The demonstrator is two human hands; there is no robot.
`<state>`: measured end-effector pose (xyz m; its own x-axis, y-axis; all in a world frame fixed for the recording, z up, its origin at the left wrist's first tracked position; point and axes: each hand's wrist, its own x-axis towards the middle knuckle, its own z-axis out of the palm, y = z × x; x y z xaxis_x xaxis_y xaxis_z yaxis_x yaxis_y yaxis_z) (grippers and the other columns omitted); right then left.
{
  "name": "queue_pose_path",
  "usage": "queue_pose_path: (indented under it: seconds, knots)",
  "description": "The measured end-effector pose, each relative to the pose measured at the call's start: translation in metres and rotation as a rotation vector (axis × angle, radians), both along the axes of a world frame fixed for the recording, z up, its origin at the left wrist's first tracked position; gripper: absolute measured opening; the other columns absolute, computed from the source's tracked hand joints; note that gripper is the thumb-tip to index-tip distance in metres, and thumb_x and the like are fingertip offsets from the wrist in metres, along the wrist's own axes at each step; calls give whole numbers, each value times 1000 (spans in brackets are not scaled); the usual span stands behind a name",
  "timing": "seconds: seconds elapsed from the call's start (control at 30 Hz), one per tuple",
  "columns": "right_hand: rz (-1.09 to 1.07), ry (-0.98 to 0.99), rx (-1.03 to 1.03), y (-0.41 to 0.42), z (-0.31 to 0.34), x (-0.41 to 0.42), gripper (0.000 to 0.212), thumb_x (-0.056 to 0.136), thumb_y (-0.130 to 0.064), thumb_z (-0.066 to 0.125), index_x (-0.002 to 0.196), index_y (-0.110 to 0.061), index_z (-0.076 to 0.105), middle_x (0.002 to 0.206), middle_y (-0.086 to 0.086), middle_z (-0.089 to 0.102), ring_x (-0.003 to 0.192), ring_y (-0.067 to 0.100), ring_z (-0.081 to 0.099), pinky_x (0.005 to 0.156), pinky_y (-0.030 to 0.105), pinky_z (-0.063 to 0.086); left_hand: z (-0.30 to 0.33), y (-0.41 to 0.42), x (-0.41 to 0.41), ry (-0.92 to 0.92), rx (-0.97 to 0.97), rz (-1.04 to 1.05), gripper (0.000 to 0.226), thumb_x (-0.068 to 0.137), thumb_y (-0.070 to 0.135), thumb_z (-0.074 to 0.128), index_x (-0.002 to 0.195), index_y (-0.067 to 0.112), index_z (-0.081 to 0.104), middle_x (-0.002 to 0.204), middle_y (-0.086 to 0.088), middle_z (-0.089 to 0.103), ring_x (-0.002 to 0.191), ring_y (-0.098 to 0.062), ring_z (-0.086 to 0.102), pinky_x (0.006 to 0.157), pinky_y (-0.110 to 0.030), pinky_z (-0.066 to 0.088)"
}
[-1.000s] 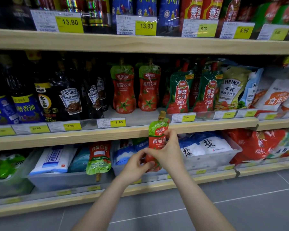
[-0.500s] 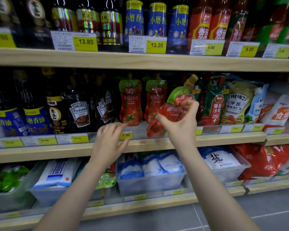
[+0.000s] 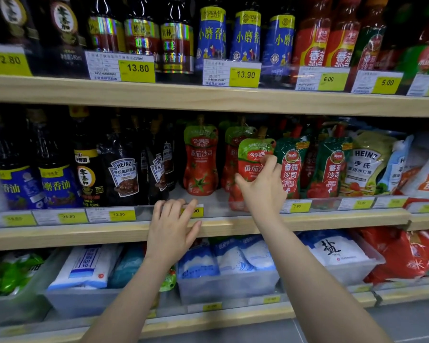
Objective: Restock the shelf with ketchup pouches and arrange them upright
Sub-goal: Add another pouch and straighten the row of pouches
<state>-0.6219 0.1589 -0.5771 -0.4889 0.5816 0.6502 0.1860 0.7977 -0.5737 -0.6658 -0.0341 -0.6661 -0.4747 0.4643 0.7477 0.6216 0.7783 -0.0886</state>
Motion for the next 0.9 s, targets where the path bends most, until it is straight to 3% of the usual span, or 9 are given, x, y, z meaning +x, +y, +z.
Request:
queue_pose_path:
  seconds: [0.27, 0.33, 0.43, 0.57, 0.73, 0.8, 0.9]
  knots:
    - [51, -27, -11, 0, -1, 9, 69, 71, -51, 71, 116, -12, 36, 115, 8, 48, 99, 28, 56, 57, 31, 38, 6, -1, 5, -74, -29, -8, 45, 90, 42, 41, 121, 12, 56, 103, -10, 59, 97, -28, 54, 94, -42, 32]
    - [68, 3, 25, -2, -4, 18, 74, 71, -48, 72, 124, -12, 35, 126, 8, 45, 112, 27, 50, 66, 35, 45, 9, -5, 7, -97, -26, -48, 48, 90, 42, 40, 125, 12, 55, 109, -10, 60, 102, -28, 55, 97, -42, 32]
    - [241, 75, 159, -13, -22, 33, 63, 77, -40, 69, 126, -15, 38, 130, 7, 46, 117, 22, 44, 81, 31, 45, 9, -18, 12, -84, 48, -162, 50, 89, 38, 44, 131, 11, 51, 123, -11, 57, 116, -25, 49, 107, -43, 28]
    - [399, -100, 388, -22, -57, 38, 50, 85, -35, 61, 129, -14, 46, 131, 5, 50, 122, 24, 45, 105, 39, 34, -26, -50, 28, -18, 63, -299, 47, 85, 36, 54, 125, 11, 52, 124, -11, 58, 118, -24, 48, 105, -45, 34]
    - [395, -147, 365, -20, -76, 32, 43, 86, -29, 61, 123, -11, 51, 123, 5, 55, 122, 25, 46, 114, 43, 16, -88, -92, 41, -332, -183, -127, 77, 64, 54, 76, 126, 14, 55, 130, -10, 56, 121, -29, 52, 102, -47, 40]
    - [405, -131, 342, -21, -78, 29, 41, 85, -27, 61, 122, -13, 51, 122, 4, 54, 121, 22, 44, 115, 40, 13, -98, -94, 41, -432, -291, -58, 84, 51, 49, 86, 125, 20, 59, 130, -8, 57, 119, -29, 55, 93, -52, 44]
    - [439, -103, 323, -19, -80, 29, 40, 86, -25, 61, 123, -14, 50, 122, 3, 53, 122, 20, 42, 115, 39, 11, -103, -89, 40, -484, -242, -37, 80, 43, 25, 93, 118, 23, 64, 126, -8, 61, 116, -31, 58, 85, -52, 52]
